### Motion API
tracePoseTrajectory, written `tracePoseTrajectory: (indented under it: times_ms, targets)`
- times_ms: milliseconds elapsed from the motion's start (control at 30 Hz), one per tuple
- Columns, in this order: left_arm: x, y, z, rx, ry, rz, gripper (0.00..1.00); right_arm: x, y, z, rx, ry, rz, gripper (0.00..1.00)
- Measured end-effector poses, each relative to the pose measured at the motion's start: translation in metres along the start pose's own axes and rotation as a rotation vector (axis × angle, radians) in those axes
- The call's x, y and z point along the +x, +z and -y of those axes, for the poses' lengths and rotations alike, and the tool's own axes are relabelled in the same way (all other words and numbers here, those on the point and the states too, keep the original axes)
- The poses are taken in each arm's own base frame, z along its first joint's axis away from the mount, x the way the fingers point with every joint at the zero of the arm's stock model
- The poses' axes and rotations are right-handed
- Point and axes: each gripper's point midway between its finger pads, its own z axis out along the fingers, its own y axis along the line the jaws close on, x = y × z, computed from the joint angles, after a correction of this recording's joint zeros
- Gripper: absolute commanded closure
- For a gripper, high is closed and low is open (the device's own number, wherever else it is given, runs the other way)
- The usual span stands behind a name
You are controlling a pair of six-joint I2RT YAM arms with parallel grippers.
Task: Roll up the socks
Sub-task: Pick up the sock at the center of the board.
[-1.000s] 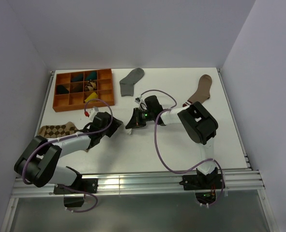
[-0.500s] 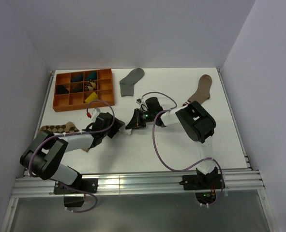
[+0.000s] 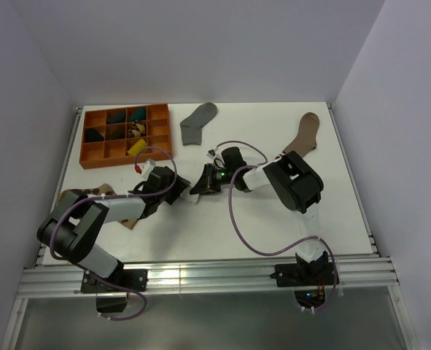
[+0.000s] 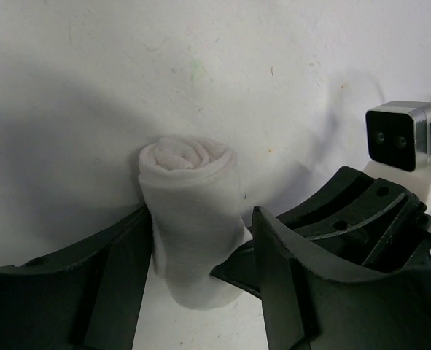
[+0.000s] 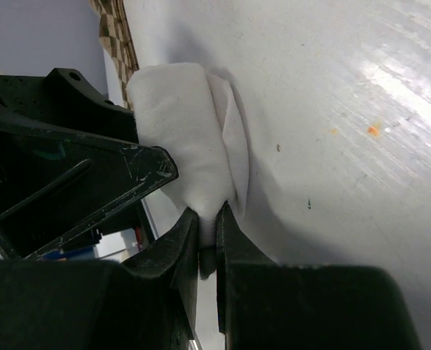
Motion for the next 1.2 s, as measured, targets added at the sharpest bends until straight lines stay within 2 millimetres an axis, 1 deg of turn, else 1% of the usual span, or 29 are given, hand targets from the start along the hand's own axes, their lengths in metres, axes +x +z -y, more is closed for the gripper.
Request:
tracePoseTrajectory:
  times_ms: [300, 400, 467, 500, 567, 600, 633, 667, 700, 767, 800, 900, 1000, 1100, 1167, 1200]
  targets:
    - [0.002, 0.011, 0.008, -0.032, 0.035, 0.017, 0.39, -0.005, -0.002, 0.005, -0.026, 0.067, 0.002, 1.00]
    - [0.003, 0.015, 0.011, -0.050, 0.052, 0.020, 0.42, -0.008, -0.003, 0.006, -0.026, 0.080, 0.010, 1.00]
    - [0.002, 0.018, 0.011, -0.065, 0.063, 0.021, 0.46, -0.010, -0.004, 0.007, -0.025, 0.083, 0.015, 1.00]
    - [0.002, 0.020, 0.011, -0.074, 0.067, 0.022, 0.48, -0.010, -0.004, 0.008, -0.024, 0.085, 0.017, 0.95]
    - [0.002, 0.022, 0.011, -0.086, 0.076, 0.020, 0.59, -0.012, -0.004, 0.008, -0.023, 0.089, 0.022, 0.87]
    - [0.003, 0.023, 0.010, -0.097, 0.083, 0.018, 0.63, -0.012, -0.005, 0.009, -0.022, 0.092, 0.024, 0.78]
    - [0.003, 0.024, 0.010, -0.103, 0.088, 0.017, 0.73, -0.012, -0.005, 0.009, -0.021, 0.094, 0.024, 0.74]
    - [0.003, 0.025, 0.010, -0.111, 0.095, 0.015, 0.77, -0.012, -0.005, 0.009, -0.020, 0.094, 0.024, 0.70]
    - [0.004, 0.027, 0.010, -0.117, 0.100, 0.014, 0.80, -0.012, -0.005, 0.010, -0.017, 0.092, 0.026, 0.63]
    - [0.004, 0.029, 0.013, -0.122, 0.111, 0.010, 0.94, -0.012, -0.007, 0.012, 0.001, 0.086, 0.034, 0.56]
    - [0.004, 0.029, 0.015, -0.122, 0.117, 0.007, 0.98, -0.013, -0.009, 0.011, 0.013, 0.077, 0.041, 0.52]
    - [0.006, 0.030, 0.018, -0.132, 0.133, 0.000, 1.00, -0.016, -0.021, 0.008, 0.076, 0.036, 0.072, 0.43]
    - [0.004, 0.028, 0.018, -0.157, 0.162, 0.003, 1.00, -0.019, -0.040, 0.004, 0.152, -0.015, 0.110, 0.40]
    - [-0.001, 0.023, 0.015, -0.210, 0.224, 0.012, 1.00, -0.026, -0.069, -0.006, 0.226, -0.074, 0.170, 0.37]
    - [-0.008, 0.017, 0.011, -0.252, 0.267, 0.026, 1.00, -0.036, -0.091, -0.018, 0.263, -0.124, 0.231, 0.37]
    - [-0.015, 0.012, 0.009, -0.276, 0.293, 0.040, 1.00, -0.041, -0.104, -0.024, 0.283, -0.151, 0.264, 0.37]
